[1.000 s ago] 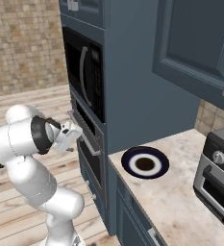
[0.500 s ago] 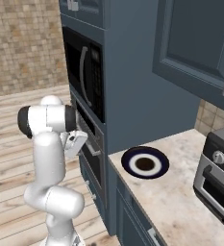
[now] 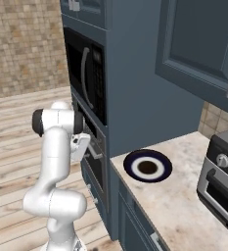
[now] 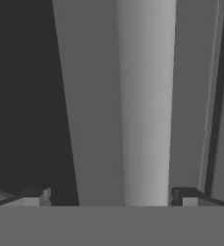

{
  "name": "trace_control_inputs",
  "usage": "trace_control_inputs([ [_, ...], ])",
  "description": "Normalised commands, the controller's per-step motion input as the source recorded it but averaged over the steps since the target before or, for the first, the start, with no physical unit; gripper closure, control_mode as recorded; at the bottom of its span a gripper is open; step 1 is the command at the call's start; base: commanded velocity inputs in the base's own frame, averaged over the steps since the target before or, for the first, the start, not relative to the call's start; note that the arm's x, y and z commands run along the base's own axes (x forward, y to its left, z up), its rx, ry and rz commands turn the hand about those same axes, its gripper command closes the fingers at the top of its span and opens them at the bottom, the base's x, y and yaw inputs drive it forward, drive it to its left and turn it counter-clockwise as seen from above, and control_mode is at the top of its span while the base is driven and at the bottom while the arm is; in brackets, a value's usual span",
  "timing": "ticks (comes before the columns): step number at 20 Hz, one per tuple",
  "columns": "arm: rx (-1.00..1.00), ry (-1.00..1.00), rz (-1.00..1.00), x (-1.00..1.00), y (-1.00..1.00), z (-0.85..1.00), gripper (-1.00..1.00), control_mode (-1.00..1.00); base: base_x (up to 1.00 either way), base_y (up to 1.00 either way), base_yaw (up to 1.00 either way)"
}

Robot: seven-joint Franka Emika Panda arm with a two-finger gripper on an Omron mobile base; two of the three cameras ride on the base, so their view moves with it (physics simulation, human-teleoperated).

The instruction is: Take the baked cake out of the oven and place it on the plate for cooling. Then close the oven door.

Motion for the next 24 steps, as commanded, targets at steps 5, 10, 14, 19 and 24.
trace_control_inputs([
  [5,-0.05,0.00,0.00,0.56,-0.10,-0.25,-1.00,-1.00,0.00,0.00,0.00],
  [10,0.01,0.02,0.00,0.37,-0.33,-0.03,1.00,-1.00,0.00,0.00,0.00],
  [14,0.14,0.10,0.02,0.05,-0.17,-0.11,1.00,-1.00,0.00,0.00,0.00],
  [19,0.29,0.23,0.16,-0.37,0.31,-0.13,1.00,-1.00,0.00,0.00,0.00],
  [24,0.37,0.33,0.30,-0.80,0.86,-0.29,1.00,-1.00,0.00,0.00,0.00],
])
